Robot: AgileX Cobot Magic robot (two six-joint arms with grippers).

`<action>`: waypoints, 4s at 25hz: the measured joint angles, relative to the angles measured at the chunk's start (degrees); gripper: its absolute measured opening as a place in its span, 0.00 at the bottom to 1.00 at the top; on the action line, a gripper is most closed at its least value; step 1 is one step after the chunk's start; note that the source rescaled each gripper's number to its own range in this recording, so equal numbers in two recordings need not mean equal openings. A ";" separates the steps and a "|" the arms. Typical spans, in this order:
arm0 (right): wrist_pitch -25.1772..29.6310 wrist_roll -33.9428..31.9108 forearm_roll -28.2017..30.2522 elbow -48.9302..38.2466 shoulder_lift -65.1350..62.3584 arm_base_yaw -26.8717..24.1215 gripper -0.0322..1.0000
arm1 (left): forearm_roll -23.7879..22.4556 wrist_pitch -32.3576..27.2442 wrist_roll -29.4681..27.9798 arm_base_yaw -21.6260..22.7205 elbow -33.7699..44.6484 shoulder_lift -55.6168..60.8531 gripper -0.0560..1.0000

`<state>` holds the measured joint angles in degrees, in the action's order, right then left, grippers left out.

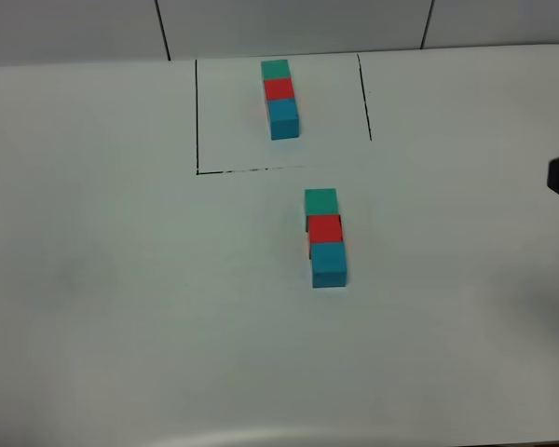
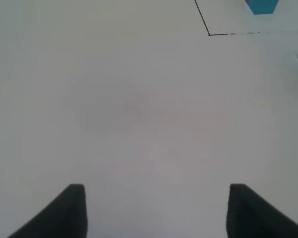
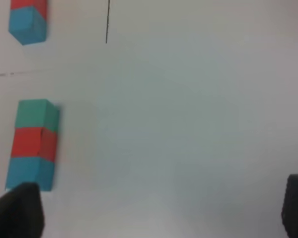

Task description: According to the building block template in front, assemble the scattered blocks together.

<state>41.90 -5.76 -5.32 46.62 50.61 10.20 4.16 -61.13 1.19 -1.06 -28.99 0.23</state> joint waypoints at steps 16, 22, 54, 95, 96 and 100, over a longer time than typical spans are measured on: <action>17.35 -1.74 4.29 -10.61 -36.85 1.02 0.96 | 0.00 0.00 0.00 0.00 0.00 0.00 0.34; 19.07 2.02 5.32 -13.46 -47.30 1.02 0.95 | 0.00 0.00 0.00 0.00 0.00 0.00 0.34; 19.26 4.08 3.07 -18.12 -51.04 -2.53 0.70 | 0.00 0.00 0.00 0.00 0.00 0.00 0.34; 19.26 4.23 3.02 -18.12 -51.04 -11.00 0.69 | 0.00 0.00 0.00 0.00 0.00 0.00 0.34; 19.26 4.23 3.02 -18.12 -51.04 -11.00 0.69 | 0.00 0.00 0.00 0.00 0.00 0.00 0.34; 19.26 4.33 3.02 -18.12 -51.04 -11.00 0.69 | 0.00 0.00 0.00 0.00 0.00 0.00 0.34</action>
<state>61.15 -1.42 -2.31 28.50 -0.44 -0.80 4.16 -61.13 1.19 -1.06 -28.99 0.23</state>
